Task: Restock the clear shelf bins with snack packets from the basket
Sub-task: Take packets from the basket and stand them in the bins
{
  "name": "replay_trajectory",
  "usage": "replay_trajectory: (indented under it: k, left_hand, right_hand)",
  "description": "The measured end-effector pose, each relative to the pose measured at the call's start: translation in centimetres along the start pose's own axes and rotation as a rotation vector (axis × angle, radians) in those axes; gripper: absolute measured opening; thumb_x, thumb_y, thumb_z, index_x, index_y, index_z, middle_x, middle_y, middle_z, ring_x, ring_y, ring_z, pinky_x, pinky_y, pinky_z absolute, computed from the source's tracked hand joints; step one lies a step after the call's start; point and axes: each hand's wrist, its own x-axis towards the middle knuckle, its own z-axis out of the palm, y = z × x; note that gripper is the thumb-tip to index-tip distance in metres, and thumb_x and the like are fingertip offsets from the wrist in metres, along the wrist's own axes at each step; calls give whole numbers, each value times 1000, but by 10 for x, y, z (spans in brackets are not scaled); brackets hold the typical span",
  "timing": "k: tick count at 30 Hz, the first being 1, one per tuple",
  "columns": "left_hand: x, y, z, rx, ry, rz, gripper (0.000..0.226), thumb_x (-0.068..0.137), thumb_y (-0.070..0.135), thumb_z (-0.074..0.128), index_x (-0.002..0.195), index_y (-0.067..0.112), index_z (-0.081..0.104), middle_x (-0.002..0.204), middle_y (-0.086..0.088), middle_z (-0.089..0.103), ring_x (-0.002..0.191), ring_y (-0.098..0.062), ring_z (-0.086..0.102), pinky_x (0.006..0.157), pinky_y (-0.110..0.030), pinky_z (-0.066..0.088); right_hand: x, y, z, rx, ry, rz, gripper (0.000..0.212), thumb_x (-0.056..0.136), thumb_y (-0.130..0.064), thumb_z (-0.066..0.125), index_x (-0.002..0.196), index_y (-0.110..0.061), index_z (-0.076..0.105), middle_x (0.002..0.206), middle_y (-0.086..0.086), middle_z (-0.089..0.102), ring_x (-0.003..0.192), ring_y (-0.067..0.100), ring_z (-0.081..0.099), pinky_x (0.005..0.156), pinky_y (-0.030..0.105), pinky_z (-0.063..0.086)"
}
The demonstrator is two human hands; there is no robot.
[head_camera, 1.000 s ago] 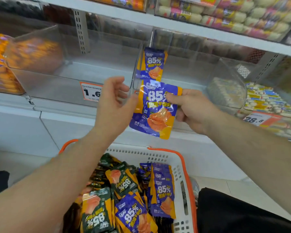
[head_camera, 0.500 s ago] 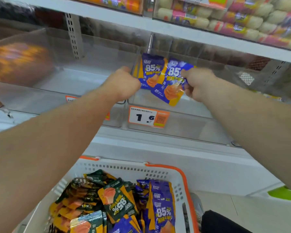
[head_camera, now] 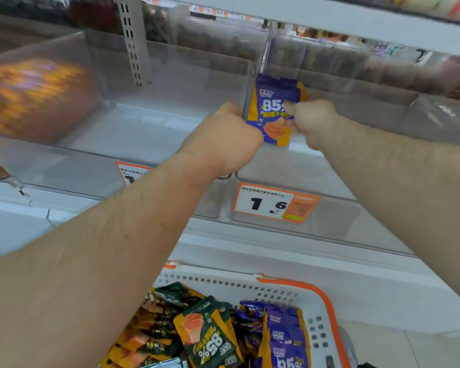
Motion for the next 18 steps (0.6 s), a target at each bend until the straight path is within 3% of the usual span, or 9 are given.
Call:
replay_trajectory:
  k: [3,6,9,18]
  left_hand:
    - [3,-2,1,-3,19,13,10,83,19,55,91,20,50,81,3,56,72,-15,53,57,-30,34]
    - [2,-1,-1,11,23,10,16,84,22,55,100,20,52,83,4,56,74,-14,53,59,-29,36]
    - [0,1,0,15,17,1,17,84,20,54,101,19,51,85,3,56,75,-17,53,62,-30,36]
    - [-4,4,-1,5,22,-10,15,82,20,55,96,21,53,82,4,56,73,-15,55,60,-29,37]
  right_hand:
    - [4,0,7,6,16,3,18,89,-24,69,102,-15,61,92,4,63,66,11,58,57,21,51]
    - [7,1,11,9,75,21,25,86,-26,74,104,-10,66,92,6,67,65,13,58,71,31,55]
    - [9,5,11,13,104,45,38,83,-29,77,110,-4,68,93,9,70,65,14,60,75,34,58]
    - [14,5,9,16,103,81,24,83,-30,78,84,-13,62,77,0,65,61,11,60,76,33,58]
